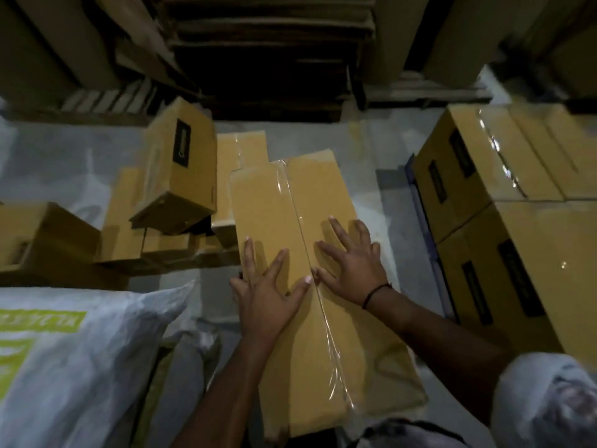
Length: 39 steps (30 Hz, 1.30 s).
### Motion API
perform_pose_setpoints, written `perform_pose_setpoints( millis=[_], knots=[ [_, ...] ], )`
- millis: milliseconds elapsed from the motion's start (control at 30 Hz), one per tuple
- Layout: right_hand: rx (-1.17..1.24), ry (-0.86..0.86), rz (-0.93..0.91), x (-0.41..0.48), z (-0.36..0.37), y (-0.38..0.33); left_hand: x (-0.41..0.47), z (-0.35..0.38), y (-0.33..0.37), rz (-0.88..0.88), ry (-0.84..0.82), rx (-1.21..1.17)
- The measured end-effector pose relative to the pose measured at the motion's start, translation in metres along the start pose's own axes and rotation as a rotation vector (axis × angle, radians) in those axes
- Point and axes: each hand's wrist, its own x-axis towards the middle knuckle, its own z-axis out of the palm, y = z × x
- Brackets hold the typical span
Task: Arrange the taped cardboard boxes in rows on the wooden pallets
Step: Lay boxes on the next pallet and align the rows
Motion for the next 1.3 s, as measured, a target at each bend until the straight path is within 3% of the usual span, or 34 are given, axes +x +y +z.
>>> perform_pose_setpoints(
  millis=[200, 467, 800, 1300],
  knots=[
    [0.087, 0.183, -0.078, -0.062, -0.081, 0.036, -0.043, -0.030, 0.092, 0.113, 0.097, 0.083],
    [0.126, 0.303, 0.066, -0.195, -0.171, 0.155, -0.141, 0.001, 0.253, 0.255, 0.119, 0.127],
    [0.057, 0.304, 0.370, -0.348, -0.249, 0.323, -0.222, 0.089, 0.434, 0.498, -0.065, 0.121],
    [0.104, 0.374, 0.895, -0.468, -0.267, 0.580, -0.239, 0.293, 0.682, 0.857, -0.380, 0.059]
  ],
)
